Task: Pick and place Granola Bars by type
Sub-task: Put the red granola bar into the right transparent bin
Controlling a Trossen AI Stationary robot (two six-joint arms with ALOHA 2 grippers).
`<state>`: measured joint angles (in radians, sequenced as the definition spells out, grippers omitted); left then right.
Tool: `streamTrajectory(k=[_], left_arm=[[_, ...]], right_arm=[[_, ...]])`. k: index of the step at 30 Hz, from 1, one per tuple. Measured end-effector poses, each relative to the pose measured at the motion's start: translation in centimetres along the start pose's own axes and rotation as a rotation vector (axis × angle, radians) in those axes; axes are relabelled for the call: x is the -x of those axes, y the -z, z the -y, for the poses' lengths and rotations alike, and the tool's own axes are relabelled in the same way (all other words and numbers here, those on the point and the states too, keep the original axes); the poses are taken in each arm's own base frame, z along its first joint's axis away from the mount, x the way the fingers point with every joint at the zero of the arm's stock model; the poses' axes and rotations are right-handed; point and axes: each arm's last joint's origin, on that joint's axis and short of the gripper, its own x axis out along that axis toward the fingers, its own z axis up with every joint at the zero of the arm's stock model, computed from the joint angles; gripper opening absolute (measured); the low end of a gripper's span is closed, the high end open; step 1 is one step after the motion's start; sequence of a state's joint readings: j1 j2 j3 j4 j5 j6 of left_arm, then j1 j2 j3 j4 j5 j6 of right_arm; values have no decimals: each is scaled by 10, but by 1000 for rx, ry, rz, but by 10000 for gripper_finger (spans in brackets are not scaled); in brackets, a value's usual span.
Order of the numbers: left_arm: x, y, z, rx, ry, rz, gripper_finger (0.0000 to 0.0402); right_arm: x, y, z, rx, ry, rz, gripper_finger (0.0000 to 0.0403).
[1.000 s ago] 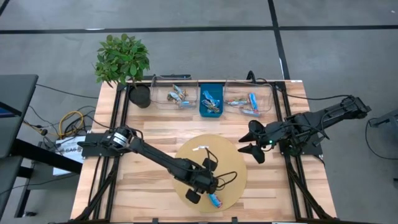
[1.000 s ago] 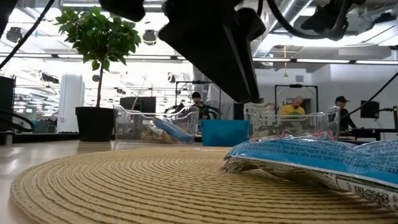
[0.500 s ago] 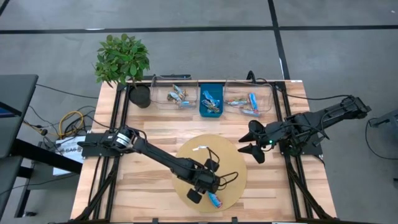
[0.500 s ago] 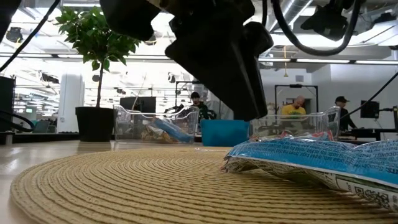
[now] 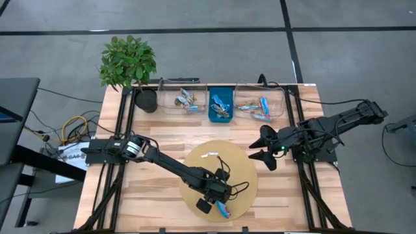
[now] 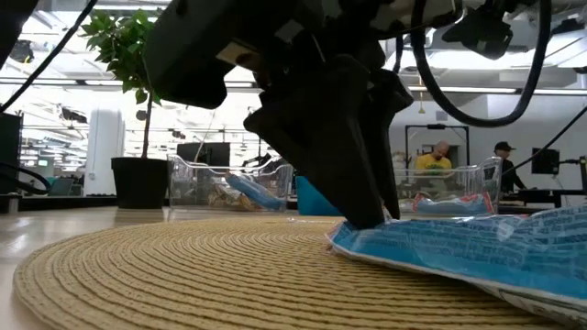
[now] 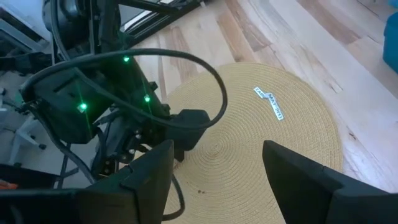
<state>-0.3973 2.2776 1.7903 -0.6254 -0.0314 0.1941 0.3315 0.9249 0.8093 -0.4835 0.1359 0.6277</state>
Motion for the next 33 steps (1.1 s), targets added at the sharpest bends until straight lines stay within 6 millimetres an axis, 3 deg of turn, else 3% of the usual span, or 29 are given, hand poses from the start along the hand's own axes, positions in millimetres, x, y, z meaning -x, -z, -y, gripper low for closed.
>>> streamTrajectory(k=[12, 22, 25, 29, 33], left_arm=[[0, 1, 1, 104, 29, -13, 121], [1, 3, 2, 248, 32, -39, 15], [3, 3, 1, 307, 29, -42, 9], [12, 1, -3, 407, 5, -69, 10], [36, -11, -15, 519, -86, -82, 4]], right_arm=[[0, 0, 0, 1, 2, 1, 239], [0, 0, 0, 7, 2, 1, 239], [0, 0, 0, 7, 3, 1, 239], [0, 0, 0, 2, 3, 2, 239], [0, 0, 1, -84, 18, 13, 239]])
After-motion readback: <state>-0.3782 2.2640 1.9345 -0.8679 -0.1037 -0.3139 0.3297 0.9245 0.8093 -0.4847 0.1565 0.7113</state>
